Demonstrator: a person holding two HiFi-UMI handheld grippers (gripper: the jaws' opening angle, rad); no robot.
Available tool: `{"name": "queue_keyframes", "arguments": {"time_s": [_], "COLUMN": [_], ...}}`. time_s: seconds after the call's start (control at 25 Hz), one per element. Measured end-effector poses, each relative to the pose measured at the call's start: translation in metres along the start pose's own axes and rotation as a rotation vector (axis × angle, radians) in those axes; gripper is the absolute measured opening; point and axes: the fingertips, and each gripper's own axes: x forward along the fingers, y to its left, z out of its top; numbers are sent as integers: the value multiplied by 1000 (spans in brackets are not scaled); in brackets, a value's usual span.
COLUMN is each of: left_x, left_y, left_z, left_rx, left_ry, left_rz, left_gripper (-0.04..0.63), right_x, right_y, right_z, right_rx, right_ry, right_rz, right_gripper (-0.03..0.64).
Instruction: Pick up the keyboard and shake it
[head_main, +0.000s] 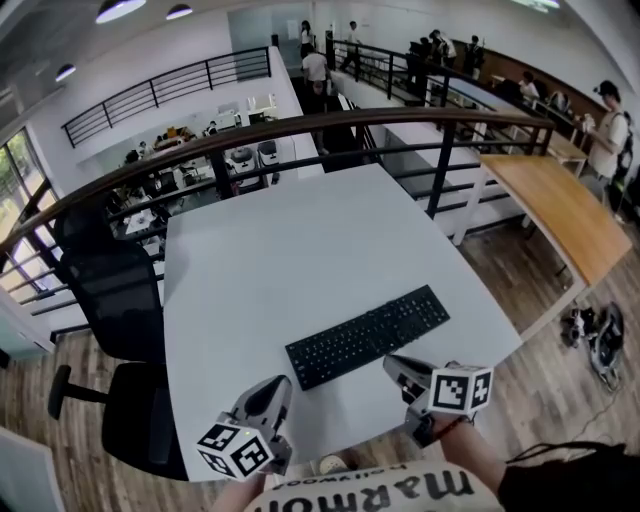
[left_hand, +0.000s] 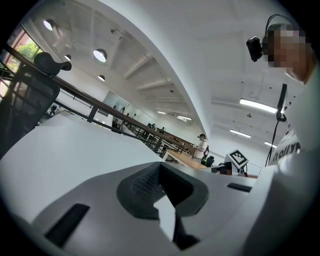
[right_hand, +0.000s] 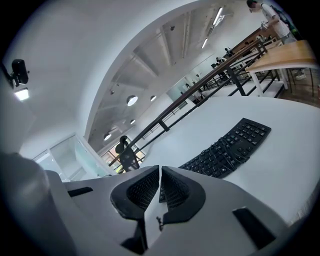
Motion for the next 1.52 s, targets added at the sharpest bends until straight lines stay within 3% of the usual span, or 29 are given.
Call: {"name": "queue_keyframes", "arguments": {"time_s": [0.52,0.72,1.24,1.52], "left_x": [30,28,26,18], "left_y": [20,13,-9,-18], "left_z": [42,34,33,10], "left_rx": [47,24,-60,-114], "left_ry": [-77,-90,-231,-272], "left_rz": [50,93,312,444], "left_gripper": [2,2,2,2], "right_x": [40,41,61,72], "right_y": [-6,-10,-9,-20], "right_z": [35,37,72,63], "right_rx": [-22,-39,-156,-178], "right_ry": [27,68,257,373], "right_rz": [65,89,251,314], "right_gripper": [41,41,41,41]}}
